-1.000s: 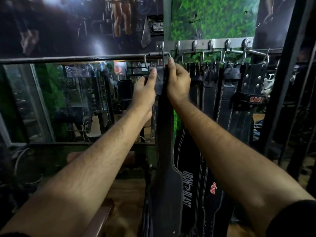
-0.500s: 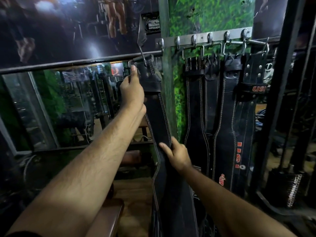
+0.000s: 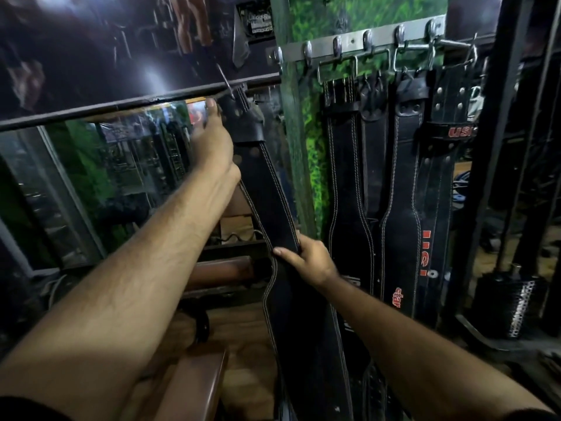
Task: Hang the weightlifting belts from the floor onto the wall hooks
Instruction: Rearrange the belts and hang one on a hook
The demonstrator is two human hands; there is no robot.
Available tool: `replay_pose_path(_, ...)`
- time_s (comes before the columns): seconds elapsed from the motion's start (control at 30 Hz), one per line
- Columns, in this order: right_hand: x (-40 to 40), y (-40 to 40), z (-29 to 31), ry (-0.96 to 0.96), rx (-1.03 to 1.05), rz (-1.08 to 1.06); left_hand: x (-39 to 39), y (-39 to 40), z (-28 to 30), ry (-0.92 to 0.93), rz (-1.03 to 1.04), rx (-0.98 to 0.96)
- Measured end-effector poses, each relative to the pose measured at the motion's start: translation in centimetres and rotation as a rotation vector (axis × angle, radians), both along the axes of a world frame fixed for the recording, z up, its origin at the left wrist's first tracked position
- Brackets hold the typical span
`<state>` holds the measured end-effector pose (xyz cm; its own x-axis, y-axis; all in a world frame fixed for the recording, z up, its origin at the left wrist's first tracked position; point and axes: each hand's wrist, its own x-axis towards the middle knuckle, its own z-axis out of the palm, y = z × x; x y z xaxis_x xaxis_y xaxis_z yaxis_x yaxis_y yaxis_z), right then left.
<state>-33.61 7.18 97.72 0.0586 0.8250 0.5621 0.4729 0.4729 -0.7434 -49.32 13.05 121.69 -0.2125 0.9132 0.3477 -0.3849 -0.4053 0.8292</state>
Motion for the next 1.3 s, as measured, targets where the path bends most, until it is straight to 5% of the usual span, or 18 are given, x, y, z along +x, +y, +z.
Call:
replay_pose_path(0.2,2.6,-1.0,-0.6,-0.419,-0.384,0.000,0.8,-4.3,-1.8,0.034,-0.040,-0.024)
replay_pose_path(0.27,2.2,-1.5,1.5,-0.303,-0.290,-0.005,0.8,-3.9,-2.0,0.058,-0.030,-0.026)
replay_pose_path(0.4,0.0,-1.6,8.3,0.241,0.030,0.051,0.9,-3.1,-3.9,0.106,0.028,-0.008)
replay_pose_path(0.53,-0.1,-2.3,16.6,0.550,0.034,0.162,2.6,-4.2,-4.2,0.181,-0.002,0.101)
replay_pose_path(0.87,3.0,-1.8,20.0,0.353,0.161,0.017,6.7,-3.3,-5.4,0.234,0.025,0.200)
replay_pose_path(1.07,6.3,-0.5,22.8,0.294,0.242,-0.198,9.4,-2.5,-1.0,0.423,0.005,0.220)
replay_pose_path(1.3,8.6,1.8,28.1,0.265,0.255,-0.374,13.3,0.7,4.6,0.375,0.045,0.191)
